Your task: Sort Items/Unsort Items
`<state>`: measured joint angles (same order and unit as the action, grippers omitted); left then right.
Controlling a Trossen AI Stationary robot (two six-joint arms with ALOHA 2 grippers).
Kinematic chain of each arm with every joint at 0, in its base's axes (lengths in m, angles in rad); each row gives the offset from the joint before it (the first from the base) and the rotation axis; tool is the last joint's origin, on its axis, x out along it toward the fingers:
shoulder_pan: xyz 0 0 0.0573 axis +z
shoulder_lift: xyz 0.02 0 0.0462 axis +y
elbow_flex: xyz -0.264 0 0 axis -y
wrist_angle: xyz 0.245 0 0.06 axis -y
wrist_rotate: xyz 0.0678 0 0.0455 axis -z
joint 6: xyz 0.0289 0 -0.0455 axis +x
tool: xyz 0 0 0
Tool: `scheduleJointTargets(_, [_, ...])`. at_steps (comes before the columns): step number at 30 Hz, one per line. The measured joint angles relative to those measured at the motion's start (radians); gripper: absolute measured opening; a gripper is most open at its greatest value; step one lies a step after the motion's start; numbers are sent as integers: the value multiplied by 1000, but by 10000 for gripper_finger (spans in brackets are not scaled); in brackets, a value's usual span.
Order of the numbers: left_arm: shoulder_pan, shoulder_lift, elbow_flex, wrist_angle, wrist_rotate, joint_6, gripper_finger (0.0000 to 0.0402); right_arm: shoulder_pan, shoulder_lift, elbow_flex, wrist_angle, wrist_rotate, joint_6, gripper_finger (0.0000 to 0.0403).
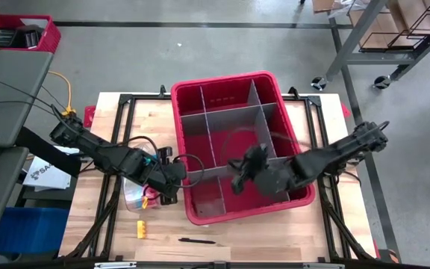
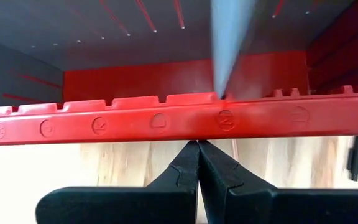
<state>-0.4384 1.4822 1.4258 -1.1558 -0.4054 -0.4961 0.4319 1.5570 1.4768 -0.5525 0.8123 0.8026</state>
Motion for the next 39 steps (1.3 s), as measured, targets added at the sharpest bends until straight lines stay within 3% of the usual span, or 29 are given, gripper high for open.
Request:
scheduleJointTargets(3, [2, 0, 0, 1, -3, 0, 0, -87, -35, 68, 7, -56, -37, 0])
scheduleJointTargets(5, [3, 0, 0, 1, -3, 0, 0, -179, -36, 135, -15, -227, -41, 0])
scheduleJointTargets(10, [3, 0, 0, 1, -3, 0, 0, -454, 20, 299, -236, -833, 2, 0])
scheduleJointTargets(14, [3, 0, 0, 0, -2, 0, 0, -581, 106, 362, -481, -1048, -42, 0])
scheduleJointTargets(17, [3, 0, 0, -1, -14, 2, 0, -602, 157, 364, -505, -1173, -87, 0])
scheduleJointTargets(30, [5, 0, 0, -3, -23, 0, 0, -521, 281, 366, -450, -1292, -132, 0])
scheduleJointTargets(39, [5, 0, 0, -1, -26, 0, 0, -487, 283, 366, -436, -1338, -142, 0])
